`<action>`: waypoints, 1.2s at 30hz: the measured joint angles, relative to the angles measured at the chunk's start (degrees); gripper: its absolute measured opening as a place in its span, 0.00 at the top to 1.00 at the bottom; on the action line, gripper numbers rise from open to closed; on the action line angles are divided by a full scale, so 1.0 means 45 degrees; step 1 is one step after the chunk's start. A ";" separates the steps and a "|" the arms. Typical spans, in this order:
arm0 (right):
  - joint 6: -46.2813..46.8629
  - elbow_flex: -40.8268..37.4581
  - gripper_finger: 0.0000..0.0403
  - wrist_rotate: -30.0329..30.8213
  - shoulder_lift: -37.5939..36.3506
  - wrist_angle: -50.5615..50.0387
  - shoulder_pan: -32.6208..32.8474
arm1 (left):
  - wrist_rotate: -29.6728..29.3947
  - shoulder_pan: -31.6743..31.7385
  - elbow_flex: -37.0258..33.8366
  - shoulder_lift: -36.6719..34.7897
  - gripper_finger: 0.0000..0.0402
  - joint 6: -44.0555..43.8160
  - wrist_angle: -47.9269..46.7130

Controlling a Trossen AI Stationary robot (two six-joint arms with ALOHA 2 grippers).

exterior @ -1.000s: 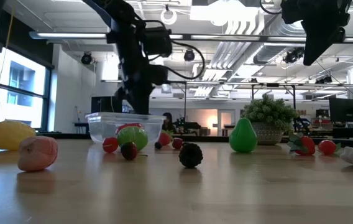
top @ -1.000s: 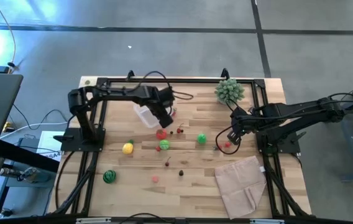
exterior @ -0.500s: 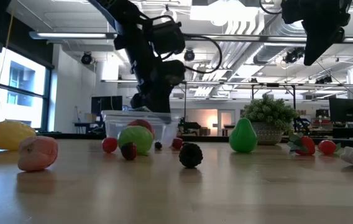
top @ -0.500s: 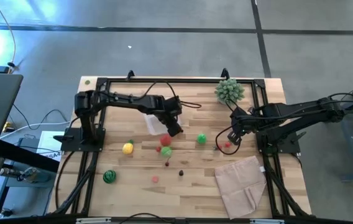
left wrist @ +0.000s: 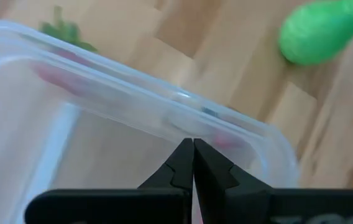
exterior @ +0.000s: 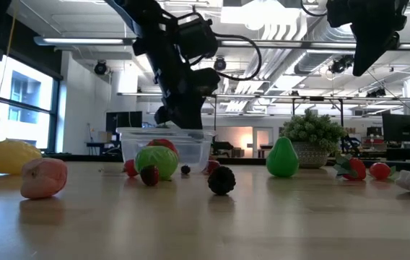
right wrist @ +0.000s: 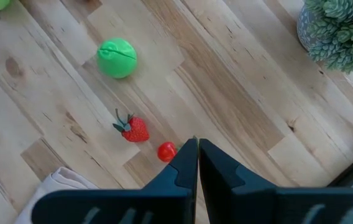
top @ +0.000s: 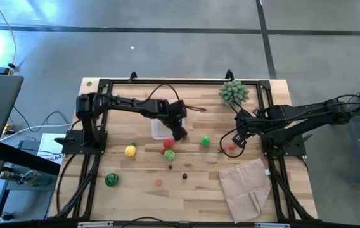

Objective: Pick and placing Produce into tupperware
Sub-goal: Move the transparent bin to the center of the table

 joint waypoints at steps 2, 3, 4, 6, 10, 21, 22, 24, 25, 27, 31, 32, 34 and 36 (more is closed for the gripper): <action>0.0014 0.0000 0.98 0.0000 0.0000 0.0010 0.0000 | -0.0042 0.0330 0.0016 0.0015 1.00 0.0129 0.0100; 0.0019 0.0000 0.98 0.0000 0.0000 0.0014 -0.0001 | -0.0138 0.0491 0.0039 0.0072 1.00 0.0193 0.0195; 0.0020 0.0000 0.98 0.0000 0.0000 0.0019 -0.0005 | -0.0239 0.0673 0.0040 0.0115 1.00 0.0202 0.0240; 0.0048 0.0000 0.98 0.0000 0.0000 0.0018 0.0000 | -0.0254 0.1040 0.0035 0.0126 1.00 0.0201 0.0179; 0.0077 0.0000 0.98 0.0001 0.0000 0.0027 0.0000 | -0.0257 0.1706 0.0040 0.0121 1.00 0.0252 0.0205; 0.0102 0.0000 0.98 0.0097 0.0000 0.0027 -0.0005 | -0.0253 0.3075 0.0040 0.0121 1.00 0.0538 0.0213; 0.0102 0.0000 0.98 0.0097 0.0000 0.0027 0.0000 | -0.0253 0.3185 0.0040 0.0121 1.00 0.0539 0.0214; 0.0102 0.0000 0.98 0.0097 0.0000 0.0027 0.0000 | -0.0254 0.3363 0.0040 0.0121 1.00 0.0565 0.0209; 0.0102 0.0000 0.98 0.0097 0.0000 0.0027 0.0000 | -0.0253 0.3452 0.0040 0.0121 1.00 0.0578 0.0204; 0.0102 0.0000 0.98 0.0097 0.0000 0.0027 -0.0001 | -0.0253 0.3663 0.0040 0.0117 1.00 0.0583 0.0106; 0.0102 0.0000 0.98 0.0098 0.0000 0.0027 -0.0005 | -0.0259 0.3994 0.0040 0.0117 1.00 0.1121 -0.0508; 0.0102 0.0000 0.98 0.0100 0.0000 0.0027 -0.0001 | -0.0244 0.4067 0.0040 0.0117 1.00 0.1272 -0.0599; 0.0102 0.0000 0.98 0.0102 0.0000 0.0027 -0.0004 | 0.0089 0.4109 0.0040 0.0117 1.00 0.1565 -0.0548; 0.0089 0.0000 0.98 0.0115 0.0000 0.0027 -0.0005 | 0.0711 0.4017 0.0040 0.0117 1.00 0.1651 -0.0372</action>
